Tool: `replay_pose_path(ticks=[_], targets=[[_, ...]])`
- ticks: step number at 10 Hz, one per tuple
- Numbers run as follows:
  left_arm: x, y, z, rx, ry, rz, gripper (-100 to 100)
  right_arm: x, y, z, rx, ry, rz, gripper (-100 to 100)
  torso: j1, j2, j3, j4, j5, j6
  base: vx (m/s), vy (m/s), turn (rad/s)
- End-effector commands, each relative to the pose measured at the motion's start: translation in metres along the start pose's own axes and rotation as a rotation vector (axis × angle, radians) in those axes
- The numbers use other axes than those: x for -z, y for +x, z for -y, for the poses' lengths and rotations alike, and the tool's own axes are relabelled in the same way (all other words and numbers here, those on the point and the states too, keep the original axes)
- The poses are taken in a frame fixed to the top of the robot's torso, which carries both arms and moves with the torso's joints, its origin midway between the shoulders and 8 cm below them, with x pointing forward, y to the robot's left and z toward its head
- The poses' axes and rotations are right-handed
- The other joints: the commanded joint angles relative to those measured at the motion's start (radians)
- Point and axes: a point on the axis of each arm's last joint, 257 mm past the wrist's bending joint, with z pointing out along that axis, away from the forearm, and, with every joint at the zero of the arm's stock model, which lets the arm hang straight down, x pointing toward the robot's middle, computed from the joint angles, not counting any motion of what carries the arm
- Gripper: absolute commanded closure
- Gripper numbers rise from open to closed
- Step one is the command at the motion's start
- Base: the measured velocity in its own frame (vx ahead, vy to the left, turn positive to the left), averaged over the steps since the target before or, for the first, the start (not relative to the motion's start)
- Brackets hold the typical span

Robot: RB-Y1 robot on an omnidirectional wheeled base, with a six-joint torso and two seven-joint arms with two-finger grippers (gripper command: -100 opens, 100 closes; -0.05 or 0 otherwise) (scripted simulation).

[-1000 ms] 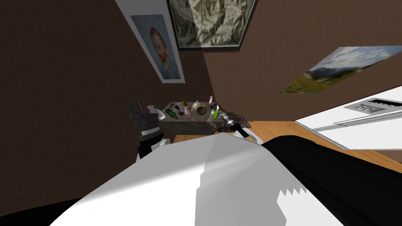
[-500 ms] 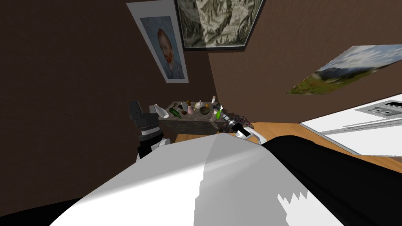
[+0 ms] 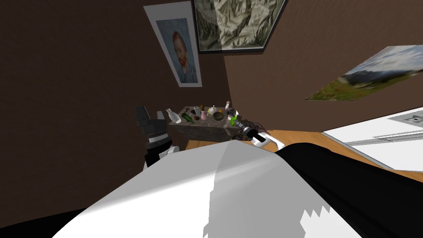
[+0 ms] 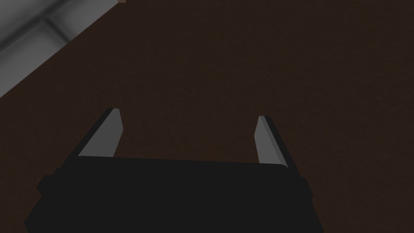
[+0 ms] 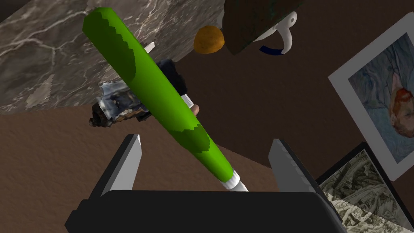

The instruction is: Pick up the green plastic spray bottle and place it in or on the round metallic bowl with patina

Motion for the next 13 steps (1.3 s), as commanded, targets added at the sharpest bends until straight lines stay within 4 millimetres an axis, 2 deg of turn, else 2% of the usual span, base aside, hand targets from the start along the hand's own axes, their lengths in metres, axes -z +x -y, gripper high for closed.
replay_pose_path(ticks=[1, 3, 4, 6, 7, 10, 13], targets=[[0.000, 0.000, 0.000, 0.000, 0.000, 0.000, 0, 0.002, -0.005, 0.010, 0.033, 0.029, -0.015, -100, 0.000, 0.000, 0.000, 0.000, 0.000, 0.000, -0.001, 0.074, 0.020], [0.000, 0.000, 0.000, 0.000, 0.000, 0.000, 0, 0.006, -0.012, 0.043, 0.097, 0.117, -0.041, -100, -0.001, 0.000, 0.000, 0.000, 0.000, 0.000, 0.004, 0.087, 0.076], [0.000, 0.000, 0.000, 0.000, 0.000, 0.000, 0, 0.006, -0.014, 0.043, 0.112, 0.116, -0.047, -100, 0.000, -0.001, 0.000, 0.000, 0.000, 0.000, 0.006, 0.070, 0.021], [0.000, 0.000, 0.000, 0.000, 0.000, 0.000, 0, 0.011, -0.026, 0.073, 0.177, 0.199, -0.068, -100, -0.001, -0.001, 0.000, 0.000, 0.000, 0.000, -0.001, 0.084, 0.063], [0.000, 0.000, 0.000, 0.000, 0.000, 0.000, 0, 0.011, -0.027, 0.072, 0.190, 0.198, -0.073, -100, 0.000, 0.000, 0.000, 0.000, 0.000, 0.000, -0.002, 0.064, 0.029], [0.000, 0.000, 0.000, 0.000, 0.000, 0.000, 0, 0.019, -0.052, 0.108, 0.299, 0.304, -0.101, -100, -0.001, -0.001, 0.000, 0.000, 0.000, 0.000, 0.005, 0.072, 0.067], [0.000, 0.000, 0.000, 0.000, 0.000, 0.000, 0, 0.026, -0.078, 0.133, 0.399, 0.390, -0.119, -100, 0.001, 0.000, 0.000, 0.000, 0.000, 0.000, 0.003, 0.097, 0.064]])
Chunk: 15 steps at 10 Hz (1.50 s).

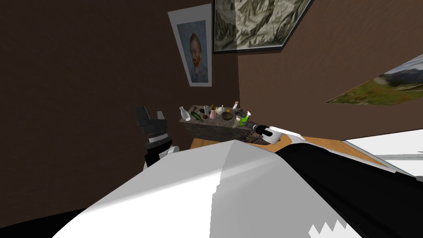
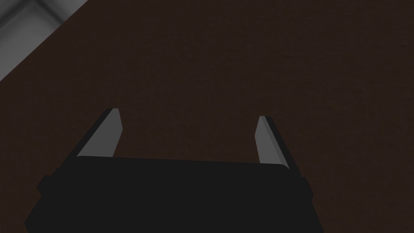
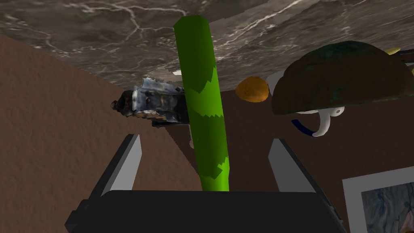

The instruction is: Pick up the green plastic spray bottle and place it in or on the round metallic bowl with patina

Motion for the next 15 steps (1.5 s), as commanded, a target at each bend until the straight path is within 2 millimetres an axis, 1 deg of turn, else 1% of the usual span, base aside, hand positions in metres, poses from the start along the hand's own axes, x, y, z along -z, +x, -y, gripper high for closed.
replay_pose_path(ticks=[1, 3, 5, 6, 7, 8, 9, 10, 11, 12, 15], targets=[[0.000, 0.000, 0.000, 0.000, 0.000, 0.000, 0, -0.001, -0.007, 0.008, 0.024, 0.022, -0.003, -100, 0.000, 0.000, 0.000, 0.000, 0.000, 0.000, 0.000, 0.056, 0.013], [0.000, 0.000, 0.000, 0.000, 0.000, 0.000, 0, -0.001, -0.017, 0.026, 0.075, 0.070, -0.008, -100, -0.003, 0.000, 0.000, 0.000, -0.001, 0.000, 0.003, 0.057, 0.049], [0.000, 0.000, 0.000, 0.000, 0.000, 0.000, 0, -0.001, -0.025, 0.039, 0.113, 0.106, -0.011, -100, -0.002, 0.000, 0.000, 0.000, -0.001, 0.000, 0.006, 0.063, 0.040], [0.000, 0.000, 0.000, 0.000, 0.000, 0.000, 0, -0.001, -0.029, 0.043, 0.127, 0.119, -0.012, -100, -0.003, 0.000, 0.000, 0.000, -0.001, 0.000, 0.006, 0.045, 0.025], [0.000, 0.000, 0.000, 0.000, 0.000, 0.000, 0, -0.002, -0.026, 0.038, 0.117, 0.109, -0.011, -100, -0.003, 0.000, 0.000, 0.000, -0.001, 0.000, 0.002, 0.018, 0.005], [0.000, 0.000, 0.000, 0.000, 0.000, 0.000, 0, -0.002, -0.027, 0.039, 0.119, 0.112, -0.011, 0, -0.005, 0.000, 0.000, 0.000, -0.001, 0.000, 0.000, 0.000, 0.000], [0.000, 0.000, 0.000, 0.000, 0.000, 0.000, 0, -0.003, -0.023, 0.053, 0.104, 0.134, -0.009, -100, -0.006, 0.000, 0.000, 0.000, -0.002, 0.000, 0.005, -0.002, 0.195], [0.000, 0.000, 0.000, 0.000, 0.000, 0.000, 0, -0.003, -0.020, 0.061, 0.095, 0.148, -0.008, -100, -0.007, 0.000, 0.000, 0.000, -0.002, -0.001, 0.009, -0.015, 0.211], [0.000, 0.000, 0.000, 0.000, 0.000, 0.000, 0, -0.004, -0.023, 0.055, 0.100, 0.138, -0.008, -100, -0.008, 0.000, 0.000, 0.000, -0.002, 0.000, 0.004, -0.010, 0.034], [0.000, 0.000, 0.000, 0.000, 0.000, 0.000, 0, -0.004, -0.023, 0.056, 0.100, 0.140, -0.008, 100, -0.008, 0.000, 0.000, 0.000, -0.002, 0.001, 0.000, 0.000, 0.000], [0.000, 0.000, 0.000, 0.000, 0.000, 0.000, 0, -0.004, -0.023, 0.056, 0.100, 0.140, -0.008, 100, -0.007, 0.000, 0.000, 0.000, -0.002, 0.000, 0.000, 0.000, 0.000]])
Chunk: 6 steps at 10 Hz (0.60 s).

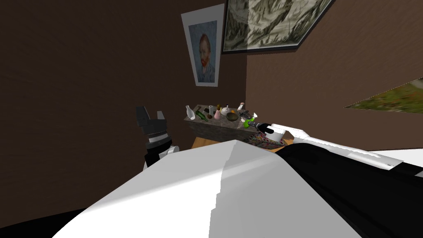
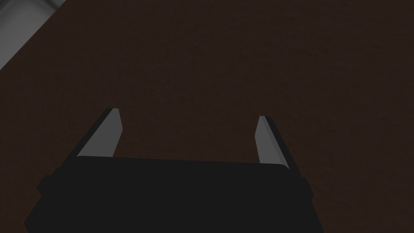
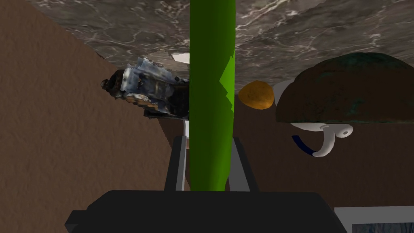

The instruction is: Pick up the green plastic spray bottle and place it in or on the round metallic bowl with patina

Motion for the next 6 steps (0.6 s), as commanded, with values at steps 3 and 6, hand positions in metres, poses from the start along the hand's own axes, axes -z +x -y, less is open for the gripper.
replay_pose_path(ticks=[3, 6], targets=[[0.000, 0.000, 0.000, 0.000, 0.000, 0.000, 0, 0.003, -0.003, -0.011, 0.013, -0.019, 0.000, 100, 0.000, 0.000, 0.000, 0.000, 0.000, 0.000, -0.001, 0.002, -0.057], [0.000, 0.000, 0.000, 0.000, 0.000, 0.000, 0, 0.003, -0.004, -0.013, 0.016, -0.024, 0.000, 0, 0.001, 0.001, 0.001, 0.000, 0.000, 0.001, -0.003, 0.007, -0.092]])
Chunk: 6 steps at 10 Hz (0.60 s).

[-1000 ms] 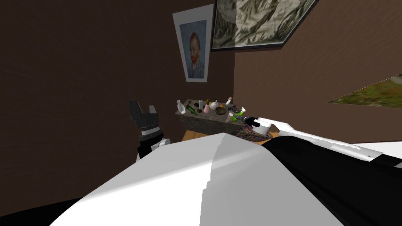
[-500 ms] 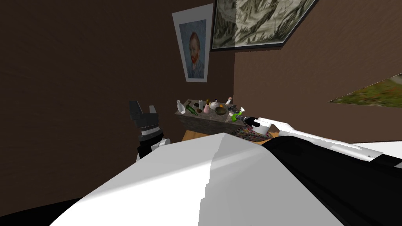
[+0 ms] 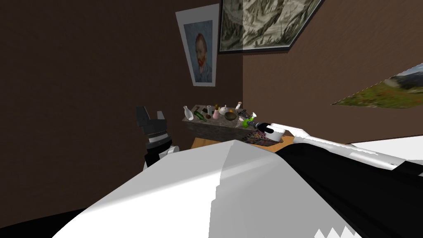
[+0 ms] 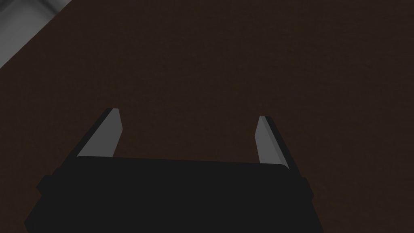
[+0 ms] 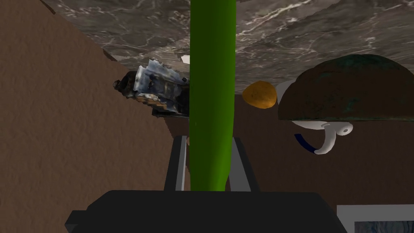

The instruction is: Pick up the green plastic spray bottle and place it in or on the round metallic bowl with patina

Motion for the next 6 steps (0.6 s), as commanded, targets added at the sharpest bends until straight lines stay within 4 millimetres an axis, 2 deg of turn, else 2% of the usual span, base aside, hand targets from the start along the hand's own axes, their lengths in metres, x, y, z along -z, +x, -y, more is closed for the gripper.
replay_pose_path(ticks=[1, 3, 6], targets=[[0.000, 0.000, 0.000, 0.000, 0.000, 0.000, 0, 0.000, 0.007, -0.002, -0.018, -0.001, -0.007, 100, 0.000, 0.000, 0.000, 0.000, 0.000, 0.000, -0.102, 0.020, 0.084], [0.000, 0.000, 0.000, 0.000, 0.000, 0.000, 0, 0.000, 0.012, -0.004, -0.034, -0.003, -0.011, 100, 0.003, 0.008, 0.003, -0.001, -0.005, 0.000, -0.144, 0.045, 0.085], [0.000, 0.000, 0.000, 0.000, 0.000, 0.000, 0, 0.000, 0.020, -0.009, -0.061, -0.007, -0.015, 100, 0.007, 0.011, 0.003, -0.006, -0.013, 0.001, -0.141, 0.094, 0.064]])
